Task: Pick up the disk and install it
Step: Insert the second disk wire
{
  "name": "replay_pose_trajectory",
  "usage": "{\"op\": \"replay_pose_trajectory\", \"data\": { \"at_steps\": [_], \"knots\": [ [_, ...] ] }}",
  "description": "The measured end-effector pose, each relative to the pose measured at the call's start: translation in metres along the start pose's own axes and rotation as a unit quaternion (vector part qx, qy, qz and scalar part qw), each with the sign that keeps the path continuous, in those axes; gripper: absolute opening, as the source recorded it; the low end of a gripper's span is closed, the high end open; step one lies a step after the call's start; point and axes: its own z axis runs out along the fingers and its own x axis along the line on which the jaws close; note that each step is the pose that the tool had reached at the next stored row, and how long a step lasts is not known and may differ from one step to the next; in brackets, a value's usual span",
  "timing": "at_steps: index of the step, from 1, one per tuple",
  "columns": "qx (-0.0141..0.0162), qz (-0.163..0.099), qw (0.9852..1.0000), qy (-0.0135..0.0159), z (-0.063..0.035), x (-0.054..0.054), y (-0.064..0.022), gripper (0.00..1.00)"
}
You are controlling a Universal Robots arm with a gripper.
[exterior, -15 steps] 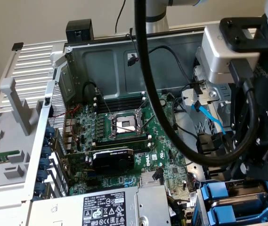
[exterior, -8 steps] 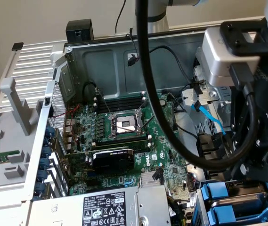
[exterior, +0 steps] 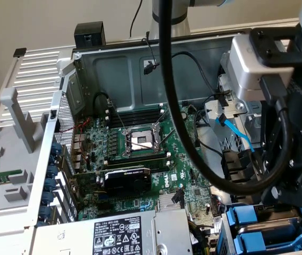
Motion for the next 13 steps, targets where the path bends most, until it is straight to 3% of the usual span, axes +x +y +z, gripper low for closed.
{"op": "replay_pose_trajectory", "data": {
  "at_steps": [13],
  "knots": [
    [0.0000, -0.002, 1.0000, 0.0001, 0.0029, -0.0002, -0.0012, 0.16]
  ]
}}
